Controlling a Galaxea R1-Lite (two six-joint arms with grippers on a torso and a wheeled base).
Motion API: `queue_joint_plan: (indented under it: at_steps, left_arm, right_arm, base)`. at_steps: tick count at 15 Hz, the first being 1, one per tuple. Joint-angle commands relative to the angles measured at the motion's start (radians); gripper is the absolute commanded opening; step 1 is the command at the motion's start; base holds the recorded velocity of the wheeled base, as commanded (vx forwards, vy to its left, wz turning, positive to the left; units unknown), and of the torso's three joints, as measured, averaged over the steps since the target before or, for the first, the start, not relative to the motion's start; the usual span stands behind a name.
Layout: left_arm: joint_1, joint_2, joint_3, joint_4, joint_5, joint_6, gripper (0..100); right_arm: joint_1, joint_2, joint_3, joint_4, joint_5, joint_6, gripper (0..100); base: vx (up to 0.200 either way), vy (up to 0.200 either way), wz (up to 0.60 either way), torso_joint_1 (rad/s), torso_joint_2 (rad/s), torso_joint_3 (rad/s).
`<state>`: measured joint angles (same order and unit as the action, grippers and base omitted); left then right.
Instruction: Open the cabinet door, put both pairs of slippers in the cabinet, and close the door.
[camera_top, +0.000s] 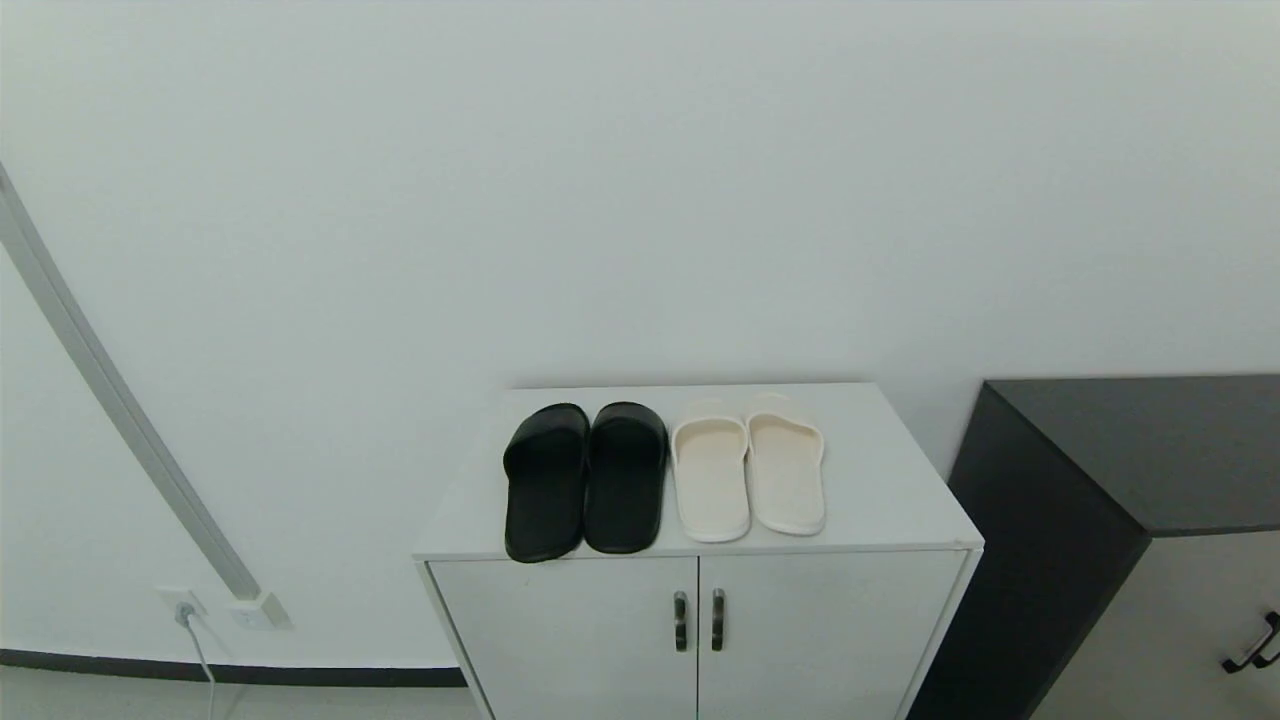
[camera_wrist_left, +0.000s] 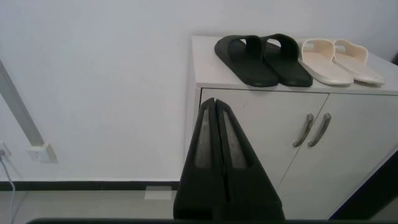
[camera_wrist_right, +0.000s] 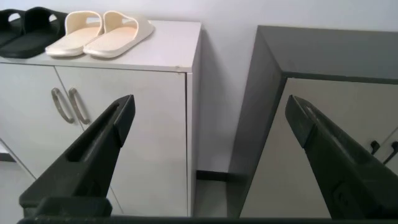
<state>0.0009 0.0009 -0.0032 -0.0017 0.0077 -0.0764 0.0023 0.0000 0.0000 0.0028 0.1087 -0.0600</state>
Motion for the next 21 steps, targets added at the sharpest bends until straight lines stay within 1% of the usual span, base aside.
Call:
queue_joint_plan:
  at_steps: [1, 6, 10, 11, 12, 13, 14, 15, 16, 18, 19, 20, 21]
  left_arm:
    - [0.001, 0.001, 0.000, 0.000, 0.003, -0.002, 0]
    - [0.001, 0.001, 0.000, -0.001, 0.006, -0.011, 0]
    - [0.001, 0.001, 0.002, -0.001, 0.008, 0.013, 0]
    - [0.001, 0.001, 0.002, -0.001, 0.005, 0.026, 0]
    - [0.001, 0.001, 0.002, 0.000, 0.005, 0.024, 0]
    - [0.001, 0.001, 0.002, 0.000, 0.005, 0.023, 0]
    - [0.001, 0.001, 0.002, 0.000, 0.003, 0.024, 0]
    - [0.001, 0.001, 0.002, 0.000, 0.003, 0.026, 0]
    - [0.001, 0.001, 0.002, 0.000, 0.002, 0.026, 0]
    - [0.001, 0.001, 0.002, 0.000, 0.003, 0.023, 0]
    - [0.001, 0.001, 0.002, 0.000, 0.003, 0.023, 0]
    - [0.001, 0.001, 0.002, 0.000, 0.002, 0.023, 0]
    - [0.001, 0.001, 0.002, 0.000, 0.002, 0.023, 0]
  right_arm:
    - [0.001, 0.000, 0.000, 0.000, 0.014, -0.021, 100]
    - [0.004, 0.015, 0.000, -0.001, 0.008, 0.011, 100]
    - [-0.001, 0.020, 0.000, -0.003, 0.005, 0.005, 100]
    - [0.004, 0.072, -0.143, -0.029, 0.009, 0.023, 100]
    - [0.011, 0.120, -0.232, -0.017, 0.011, 0.060, 100]
    - [0.027, 0.256, -0.307, 0.042, 0.046, 0.062, 100]
    - [0.028, 0.390, -0.296, 0.033, 0.091, 0.025, 100]
    - [0.033, 0.506, -0.293, -0.006, 0.111, 0.020, 100]
    - [0.050, 0.630, -0.295, -0.083, 0.117, 0.020, 100]
    - [0.154, 0.848, -0.299, -0.270, 0.098, 0.034, 100]
    - [0.223, 0.960, -0.314, -0.369, 0.048, 0.072, 100]
    - [0.304, 1.040, -0.330, -0.431, -0.012, 0.112, 100]
    - [0.416, 1.132, -0.350, -0.497, -0.083, 0.169, 100]
  base:
    - [0.000, 0.000, 0.00, 0.000, 0.00, 0.000]
    - [0.000, 0.000, 0.00, 0.000, 0.00, 0.000]
    - [0.000, 0.000, 0.00, 0.000, 0.00, 0.000]
    - [0.000, 0.000, 0.00, 0.000, 0.00, 0.000]
    - [0.000, 0.000, 0.00, 0.000, 0.00, 0.000]
    - [0.000, 0.000, 0.00, 0.000, 0.00, 0.000]
    - [0.000, 0.000, 0.00, 0.000, 0.00, 0.000]
    - [0.000, 0.000, 0.00, 0.000, 0.00, 0.000]
    - [0.000, 0.000, 0.00, 0.000, 0.00, 0.000]
    - [0.000, 0.000, 0.00, 0.000, 0.00, 0.000]
    - [0.000, 0.000, 0.00, 0.000, 0.00, 0.000]
    - [0.000, 0.000, 0.00, 0.000, 0.00, 0.000]
    - [0.000, 0.000, 0.00, 0.000, 0.00, 0.000]
